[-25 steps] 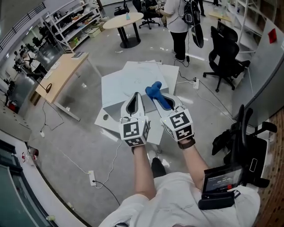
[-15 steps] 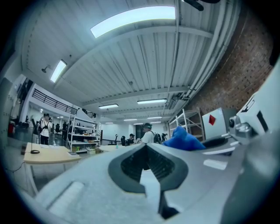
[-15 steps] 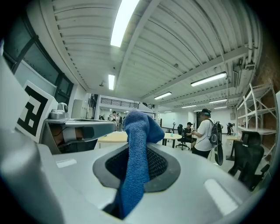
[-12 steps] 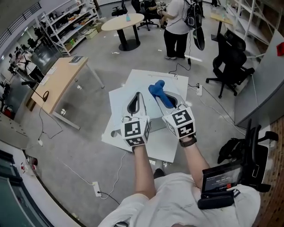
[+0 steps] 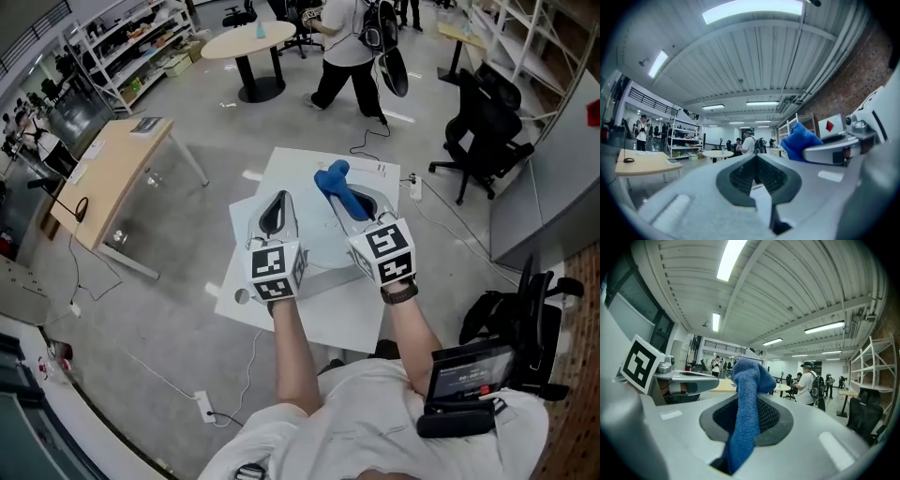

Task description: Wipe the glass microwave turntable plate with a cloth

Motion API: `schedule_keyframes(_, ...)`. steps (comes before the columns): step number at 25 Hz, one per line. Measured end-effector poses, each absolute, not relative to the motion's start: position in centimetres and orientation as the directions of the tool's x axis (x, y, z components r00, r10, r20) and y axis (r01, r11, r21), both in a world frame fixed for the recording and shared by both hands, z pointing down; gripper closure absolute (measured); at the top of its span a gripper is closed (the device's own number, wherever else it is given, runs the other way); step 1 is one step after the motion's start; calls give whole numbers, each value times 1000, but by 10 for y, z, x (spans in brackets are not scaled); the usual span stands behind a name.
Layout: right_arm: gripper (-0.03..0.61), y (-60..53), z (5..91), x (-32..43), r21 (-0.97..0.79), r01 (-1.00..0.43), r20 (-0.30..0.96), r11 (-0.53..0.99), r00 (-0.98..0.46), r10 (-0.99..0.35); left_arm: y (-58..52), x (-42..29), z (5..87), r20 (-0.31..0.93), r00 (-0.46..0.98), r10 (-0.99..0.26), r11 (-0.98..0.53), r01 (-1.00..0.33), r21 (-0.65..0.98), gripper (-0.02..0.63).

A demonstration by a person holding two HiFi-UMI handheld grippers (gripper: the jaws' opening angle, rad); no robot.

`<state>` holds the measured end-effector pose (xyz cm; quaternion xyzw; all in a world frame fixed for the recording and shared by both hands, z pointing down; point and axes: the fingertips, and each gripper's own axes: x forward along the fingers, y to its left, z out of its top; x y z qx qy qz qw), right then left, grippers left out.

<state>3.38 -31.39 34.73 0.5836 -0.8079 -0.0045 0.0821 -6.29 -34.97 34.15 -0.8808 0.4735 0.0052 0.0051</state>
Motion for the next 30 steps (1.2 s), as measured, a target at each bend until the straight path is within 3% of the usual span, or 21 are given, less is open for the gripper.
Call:
schedule_keyframes(5, 514, -334, 346, 66, 58, -952, 104, 300, -293, -950, -365, -68, 361, 39, 512, -858, -513, -858, -15, 609)
schedule_keyframes(13, 514, -382, 366, 55, 5, -907, 154, 421, -416, -897, -388, -77, 406, 200, 447, -872, -455, -890, 3, 611)
schedule_keyframes(18, 518, -406, 415, 24, 54, -867, 334, 495, -452, -827, -398, -91, 447, 340, 417, -843, -450, -893, -21, 609)
schedule_keyframes(21, 519, -413, 444, 7, -5, -835, 434, 550, -498, -751, -397, -92, 468, 411, 410, -814, -465, -885, -38, 610)
schedule_keyframes(30, 515, -418, 495, -43, 67, -652, 617, 755, -568, -545, -390, -79, 525, 615, 465, -637, -596, -803, -10, 610)
